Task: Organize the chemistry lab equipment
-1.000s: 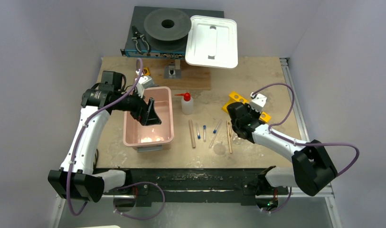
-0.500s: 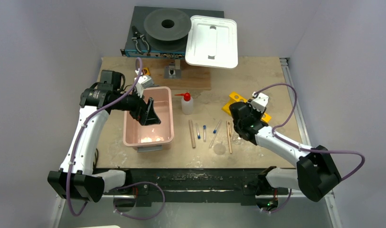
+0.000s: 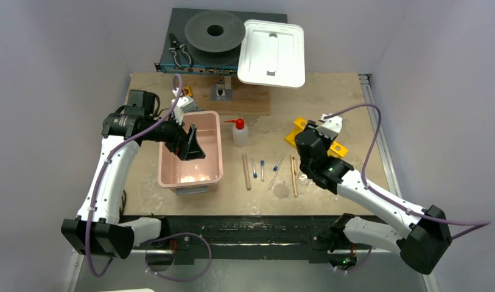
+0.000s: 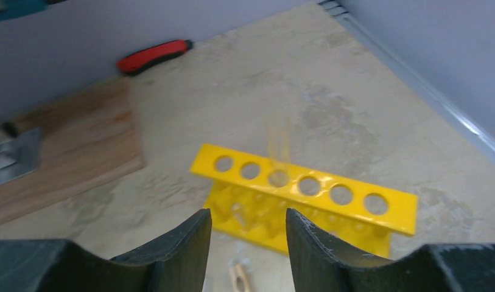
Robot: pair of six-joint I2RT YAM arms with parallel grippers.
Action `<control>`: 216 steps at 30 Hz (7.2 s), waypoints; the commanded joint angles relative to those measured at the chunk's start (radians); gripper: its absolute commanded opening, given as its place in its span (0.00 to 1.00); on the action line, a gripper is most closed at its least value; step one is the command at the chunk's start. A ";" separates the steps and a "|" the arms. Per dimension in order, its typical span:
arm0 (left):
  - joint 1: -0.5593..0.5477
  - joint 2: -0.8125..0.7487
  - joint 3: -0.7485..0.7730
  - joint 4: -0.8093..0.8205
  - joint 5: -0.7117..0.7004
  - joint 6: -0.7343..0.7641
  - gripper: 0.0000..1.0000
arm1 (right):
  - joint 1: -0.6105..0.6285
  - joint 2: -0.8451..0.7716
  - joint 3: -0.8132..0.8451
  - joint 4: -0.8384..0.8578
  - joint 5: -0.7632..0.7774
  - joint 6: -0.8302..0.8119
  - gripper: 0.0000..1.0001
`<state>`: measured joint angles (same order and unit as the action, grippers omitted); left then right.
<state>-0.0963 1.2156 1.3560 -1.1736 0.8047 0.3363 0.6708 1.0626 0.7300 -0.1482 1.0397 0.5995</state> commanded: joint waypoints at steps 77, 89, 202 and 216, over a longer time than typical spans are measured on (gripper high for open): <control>0.206 -0.121 -0.366 0.164 -0.273 0.305 0.68 | 0.320 0.605 0.662 0.299 -0.861 -0.216 0.00; 0.211 -0.141 -0.371 0.171 -0.232 0.308 0.77 | 0.319 0.859 0.814 0.256 -0.877 -0.138 0.00; 0.464 -0.011 -0.108 -0.035 -0.110 0.346 0.90 | 0.391 1.168 1.309 -0.390 -0.611 -0.257 0.00; 0.473 -0.007 -0.101 -0.047 -0.114 0.356 0.90 | 0.345 1.221 1.367 -0.347 -0.621 -0.326 0.46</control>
<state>0.3683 1.2224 1.2480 -1.2098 0.6666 0.6670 1.0004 2.3444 2.0388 -0.5526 0.4206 0.3058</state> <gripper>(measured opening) 0.900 0.363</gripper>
